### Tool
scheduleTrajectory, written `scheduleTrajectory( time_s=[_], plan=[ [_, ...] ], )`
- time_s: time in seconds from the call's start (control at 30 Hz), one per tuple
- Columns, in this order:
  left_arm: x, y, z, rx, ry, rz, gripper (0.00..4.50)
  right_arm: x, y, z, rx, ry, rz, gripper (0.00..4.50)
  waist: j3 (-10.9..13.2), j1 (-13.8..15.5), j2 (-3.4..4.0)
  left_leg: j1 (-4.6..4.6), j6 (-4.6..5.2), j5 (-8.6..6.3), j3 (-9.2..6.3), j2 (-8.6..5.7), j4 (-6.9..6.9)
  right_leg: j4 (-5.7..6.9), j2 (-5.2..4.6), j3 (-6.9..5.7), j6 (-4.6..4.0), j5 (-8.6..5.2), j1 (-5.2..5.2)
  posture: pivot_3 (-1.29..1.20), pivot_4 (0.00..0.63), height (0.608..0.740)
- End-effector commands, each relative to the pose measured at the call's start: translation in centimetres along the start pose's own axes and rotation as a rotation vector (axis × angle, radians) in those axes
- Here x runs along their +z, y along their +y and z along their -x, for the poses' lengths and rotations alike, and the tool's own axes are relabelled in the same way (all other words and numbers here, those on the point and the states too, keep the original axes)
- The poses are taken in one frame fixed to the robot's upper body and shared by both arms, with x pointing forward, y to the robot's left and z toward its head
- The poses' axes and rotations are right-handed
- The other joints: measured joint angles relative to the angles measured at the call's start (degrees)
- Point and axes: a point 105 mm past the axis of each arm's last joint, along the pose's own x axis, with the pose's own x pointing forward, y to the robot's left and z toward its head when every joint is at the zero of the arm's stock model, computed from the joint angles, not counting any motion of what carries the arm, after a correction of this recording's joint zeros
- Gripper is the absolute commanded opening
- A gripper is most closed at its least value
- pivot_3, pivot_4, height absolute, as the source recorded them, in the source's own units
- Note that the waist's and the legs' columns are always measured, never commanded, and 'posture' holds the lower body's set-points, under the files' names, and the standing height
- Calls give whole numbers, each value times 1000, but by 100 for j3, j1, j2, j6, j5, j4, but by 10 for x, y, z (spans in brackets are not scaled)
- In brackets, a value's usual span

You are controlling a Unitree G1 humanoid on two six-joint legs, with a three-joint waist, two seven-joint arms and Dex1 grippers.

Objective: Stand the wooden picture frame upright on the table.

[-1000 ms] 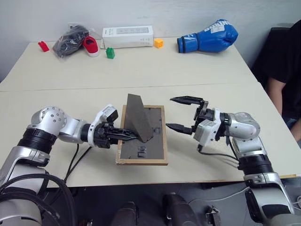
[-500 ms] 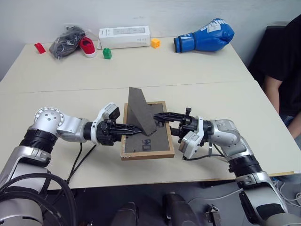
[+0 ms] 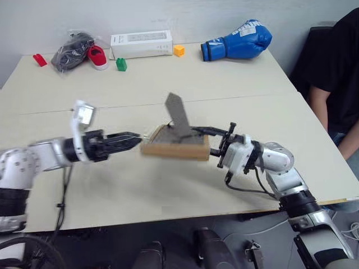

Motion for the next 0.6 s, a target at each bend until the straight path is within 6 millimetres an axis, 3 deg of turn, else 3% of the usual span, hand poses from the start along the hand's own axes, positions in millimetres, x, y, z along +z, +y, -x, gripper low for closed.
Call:
scheduleTrajectory(
  time_s=[0.03, 0.23, 0.37, 0.6],
  plan=[
    [-1, 5, 15, 30, 23, -147, 4500, 22, -25, -2, -50, -83, -341, 1346, 0, 45, 0, -1, 1, 0, -1, 0, 0, -1, -2, 0, 0, 0, 1, 0, 150, 740],
    [-10, 10, 15, 34, 37, -267, 4500, 10, -17, -2, 51, 41, -913, 1345, 0, 217, 0, -8, 7, -4, -5, 4, 4, -19, -4, -4, 1, 13, 9, 0, 150, 740],
    [-22, 8, 15, -7, 67, -342, 4500, 1, -42, -4, -16, 108, -1204, 1345, 1, 258, 0, -14, 11, -6, 0, 4, 5, -22, -4, 1, 4, 18, 2, 0, 150, 740],
    [-24, 12, 10, -2, 60, -415, 4500, -34, -28, 0, 29, 279, -1052, 1345, -1, 298, -4, -17, 13, -7, 2, 11, -9, -34, 0, -4, 4, 20, 0, 0, 150, 740]
  ],
)
